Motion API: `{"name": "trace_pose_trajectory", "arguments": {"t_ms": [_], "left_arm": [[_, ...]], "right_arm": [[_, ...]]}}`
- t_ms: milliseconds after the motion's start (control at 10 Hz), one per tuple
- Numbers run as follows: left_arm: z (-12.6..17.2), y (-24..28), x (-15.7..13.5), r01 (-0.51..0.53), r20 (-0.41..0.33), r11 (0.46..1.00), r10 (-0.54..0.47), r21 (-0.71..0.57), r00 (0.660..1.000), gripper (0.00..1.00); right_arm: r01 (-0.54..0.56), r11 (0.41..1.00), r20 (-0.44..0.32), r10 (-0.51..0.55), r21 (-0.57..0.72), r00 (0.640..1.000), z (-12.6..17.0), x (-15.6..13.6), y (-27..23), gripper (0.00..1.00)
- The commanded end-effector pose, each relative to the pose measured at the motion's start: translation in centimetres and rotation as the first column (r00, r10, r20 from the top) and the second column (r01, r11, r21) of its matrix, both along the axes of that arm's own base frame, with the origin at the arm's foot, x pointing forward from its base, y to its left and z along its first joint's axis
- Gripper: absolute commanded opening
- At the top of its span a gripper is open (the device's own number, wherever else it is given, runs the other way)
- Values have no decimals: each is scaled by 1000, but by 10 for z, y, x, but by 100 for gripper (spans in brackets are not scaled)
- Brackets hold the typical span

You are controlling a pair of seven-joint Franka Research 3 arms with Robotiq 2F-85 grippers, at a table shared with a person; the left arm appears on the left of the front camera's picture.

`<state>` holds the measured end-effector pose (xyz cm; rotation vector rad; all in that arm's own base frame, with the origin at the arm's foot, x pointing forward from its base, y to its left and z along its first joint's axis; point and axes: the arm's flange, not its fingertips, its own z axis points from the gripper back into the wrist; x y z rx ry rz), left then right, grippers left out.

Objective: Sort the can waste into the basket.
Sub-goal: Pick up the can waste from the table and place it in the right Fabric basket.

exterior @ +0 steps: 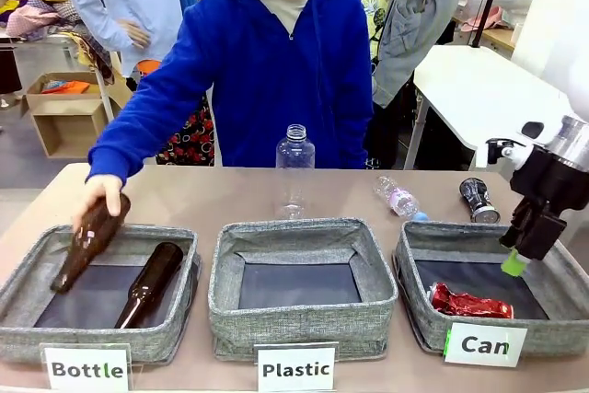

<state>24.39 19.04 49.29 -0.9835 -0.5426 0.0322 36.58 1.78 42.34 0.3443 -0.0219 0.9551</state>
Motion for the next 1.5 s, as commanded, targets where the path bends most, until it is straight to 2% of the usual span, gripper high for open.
{"name": "trace_pose_trajectory", "arguments": {"t_ms": [0,100,200,300,400,500,600,700,800,900,1200,1300,1400], "left_arm": [[30,19,-43,27,45,1000,-27,5,999,100],[30,18,-57,44,46,998,-46,46,998,100],[25,15,-58,71,36,995,-73,67,997,100],[21,14,-55,93,19,993,-95,75,995,100],[19,12,-52,102,12,991,-103,88,995,100],[17,14,-54,96,13,991,-98,88,995,100],[19,14,-53,88,20,993,-90,83,996,100],[20,14,-52,89,21,993,-91,81,996,100],[18,14,-51,91,17,993,-93,81,996,100],[16,13,-49,95,14,993,-96,63,995,100],[12,-6,-33,123,22,992,-124,38,992,100],[8,-19,-17,170,39,985,-171,18,985,100],[-2,-40,14,240,45,971,-240,5,970,100]], "right_arm": [[149,973,-33,-146,177,989,5,11,-8,100],[217,924,-96,-196,315,976,10,12,-15,100],[349,802,-225,-271,485,936,16,13,-25,100],[527,573,-378,-367,628,850,23,15,-32,100],[604,332,-521,-310,724,795,29,13,-45,100],[663,153,-633,-207,733,746,28,8,-60,100],[709,27,-698,-149,705,700,21,7,-76,100],[745,-46,-743,-135,666,656,13,11,-86,100],[778,-69,-765,-256,625,591,6,15,-88,100],[571,430,-549,-188,700,815,22,0,-80,100],[571,430,-549,-188,700,815,22,0,-80,100],[571,430,-549,-188,700,815,22,0,-80,100],[571,430,-549,-188,700,815,22,0,-80,100]]}}
